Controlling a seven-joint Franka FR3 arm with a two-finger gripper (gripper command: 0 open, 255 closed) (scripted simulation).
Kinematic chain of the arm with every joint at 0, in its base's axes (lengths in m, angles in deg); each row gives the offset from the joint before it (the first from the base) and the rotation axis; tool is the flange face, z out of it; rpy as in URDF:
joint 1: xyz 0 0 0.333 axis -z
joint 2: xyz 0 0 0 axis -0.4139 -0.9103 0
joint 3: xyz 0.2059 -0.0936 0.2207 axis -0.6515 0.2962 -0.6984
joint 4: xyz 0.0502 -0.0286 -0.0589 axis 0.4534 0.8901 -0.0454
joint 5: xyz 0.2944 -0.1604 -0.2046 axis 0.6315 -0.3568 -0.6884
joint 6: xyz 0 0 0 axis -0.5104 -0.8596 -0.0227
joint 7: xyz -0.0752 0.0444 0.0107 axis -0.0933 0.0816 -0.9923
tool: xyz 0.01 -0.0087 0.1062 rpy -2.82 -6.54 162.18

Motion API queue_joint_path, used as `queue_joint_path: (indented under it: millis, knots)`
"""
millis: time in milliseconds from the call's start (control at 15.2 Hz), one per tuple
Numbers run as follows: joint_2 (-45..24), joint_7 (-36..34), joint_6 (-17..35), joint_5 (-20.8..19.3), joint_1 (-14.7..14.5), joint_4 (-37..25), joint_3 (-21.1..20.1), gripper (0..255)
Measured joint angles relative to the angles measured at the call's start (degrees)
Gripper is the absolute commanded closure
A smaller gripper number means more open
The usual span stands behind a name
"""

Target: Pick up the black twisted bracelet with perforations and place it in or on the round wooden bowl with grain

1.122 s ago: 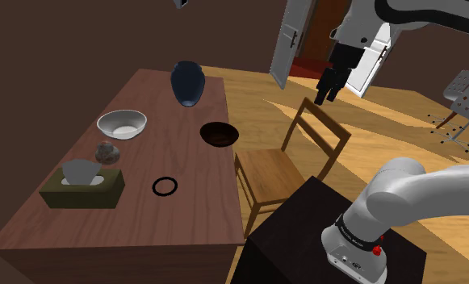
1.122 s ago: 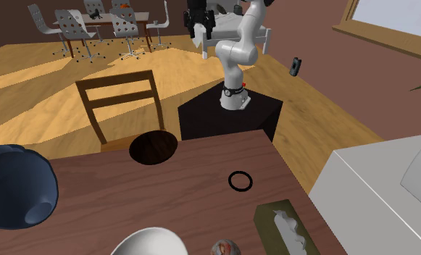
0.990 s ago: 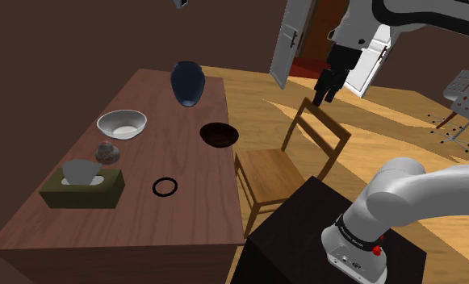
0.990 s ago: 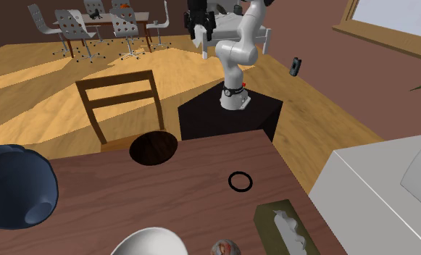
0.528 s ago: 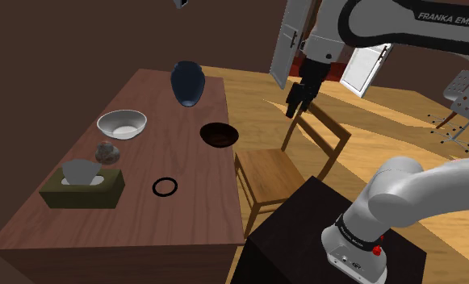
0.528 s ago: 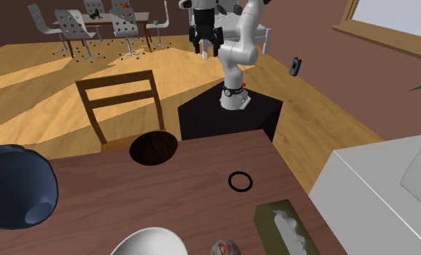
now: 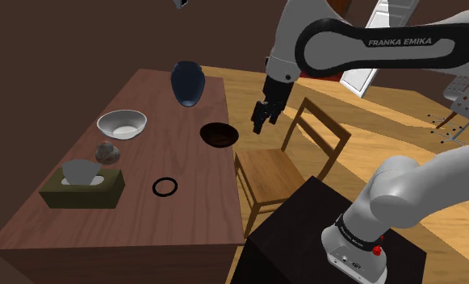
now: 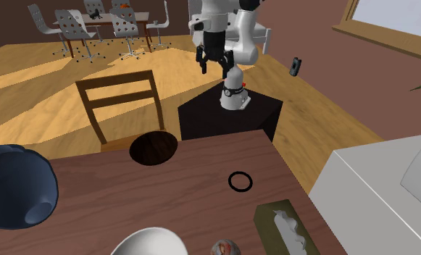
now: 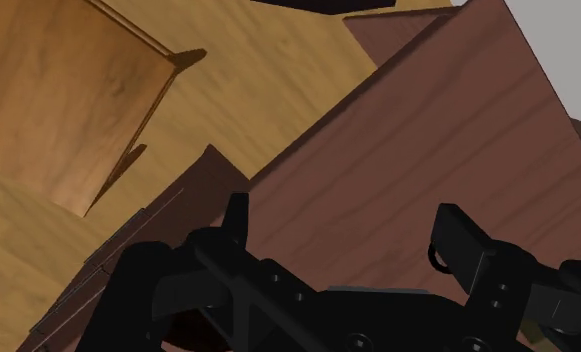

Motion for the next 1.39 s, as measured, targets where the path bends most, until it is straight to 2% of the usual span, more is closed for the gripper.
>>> queue_joint_path:
  millis: [396, 594, 1056, 1386]
  knots:
    - [-10.4, -5.0, 8.1, -1.8, -1.0, -3.1, -6.1, 0]
    - [-16.0, -7.9, 11.5, -4.0, -1.2, -5.5, -8.9, 0]
    - [-31.2, -16.9, 17.4, -13.1, -2.6, -13.4, -14.3, 0]
    - [-43.0, -24.1, 18.3, -21.8, -6.0, -22.0, -15.7, 0]
